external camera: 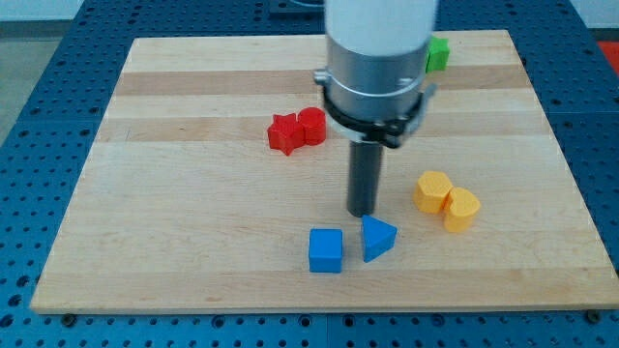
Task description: Slide the hexagon to the top of the heart
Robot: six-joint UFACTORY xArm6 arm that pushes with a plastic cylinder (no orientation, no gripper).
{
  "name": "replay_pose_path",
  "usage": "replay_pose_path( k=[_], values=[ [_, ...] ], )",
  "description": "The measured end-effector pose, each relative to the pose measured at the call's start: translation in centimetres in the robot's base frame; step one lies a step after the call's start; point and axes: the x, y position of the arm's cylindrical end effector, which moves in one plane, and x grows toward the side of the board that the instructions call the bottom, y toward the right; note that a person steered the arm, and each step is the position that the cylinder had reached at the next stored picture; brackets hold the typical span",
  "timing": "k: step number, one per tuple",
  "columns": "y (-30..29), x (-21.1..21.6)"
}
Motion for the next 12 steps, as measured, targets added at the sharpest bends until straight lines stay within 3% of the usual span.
replay_pose_path(
  k=[2,3,5,6,12],
  values=[
    [7.4,0.2],
    [8.5,0.2],
    [0.9,2.0],
    [3.2,-0.7],
    [7.1,-4.4]
  ],
)
